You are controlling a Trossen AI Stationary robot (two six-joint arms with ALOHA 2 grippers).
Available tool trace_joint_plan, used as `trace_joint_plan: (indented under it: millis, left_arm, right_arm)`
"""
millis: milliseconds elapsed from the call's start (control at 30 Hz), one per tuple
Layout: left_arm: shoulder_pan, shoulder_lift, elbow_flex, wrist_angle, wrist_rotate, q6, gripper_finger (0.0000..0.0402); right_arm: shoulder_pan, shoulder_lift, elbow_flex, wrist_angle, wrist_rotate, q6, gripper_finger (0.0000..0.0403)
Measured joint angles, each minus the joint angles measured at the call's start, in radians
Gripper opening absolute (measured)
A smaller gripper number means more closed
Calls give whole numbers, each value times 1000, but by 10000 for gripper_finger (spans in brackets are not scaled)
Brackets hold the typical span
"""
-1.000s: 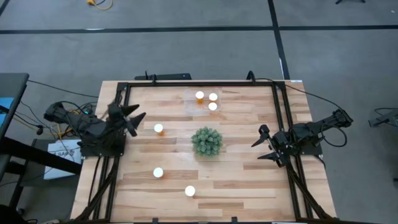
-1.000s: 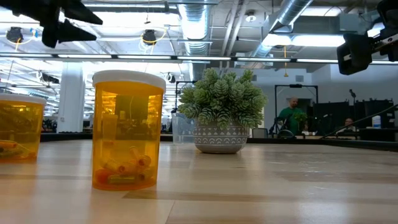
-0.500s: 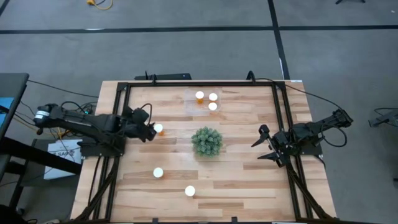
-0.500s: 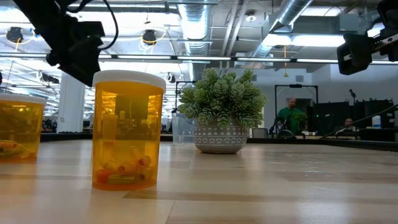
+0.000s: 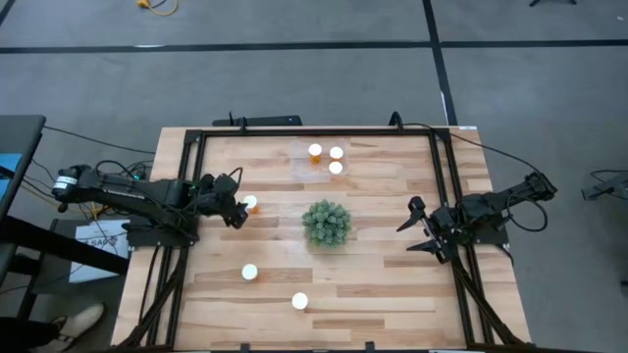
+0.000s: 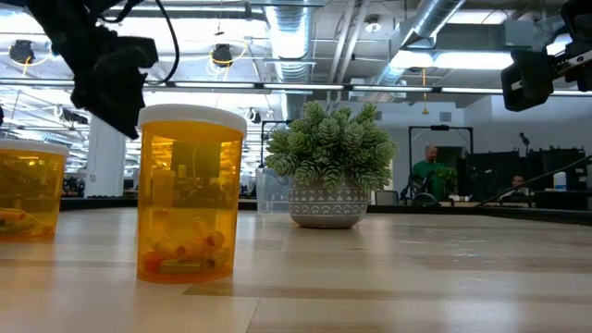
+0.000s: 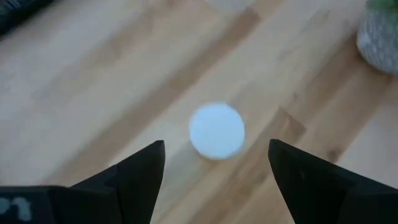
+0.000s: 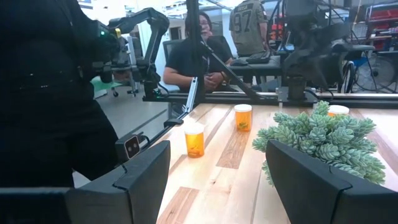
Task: Pick and place pill bottles into a basket
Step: Put the top orange pill bottle into the transparent bin
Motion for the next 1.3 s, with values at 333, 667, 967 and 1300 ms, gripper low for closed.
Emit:
trace_joint_plan:
  millis: [333, 667, 967, 1300]
  left_arm:
    - [0, 0, -106, 126, 75, 18, 278]
    - [1, 98, -111, 143, 14, 102, 278]
    - [1, 257, -112, 262, 4, 141, 278]
    - [4, 328, -112, 349, -21, 188, 277]
  right_arm:
    - [0, 0, 0, 0, 0, 0, 260]
    - [0, 0, 0, 0, 0, 0, 260]
    - [0, 0, 0, 0, 0, 0, 260]
    - [0, 0, 0, 0, 0, 0, 260]
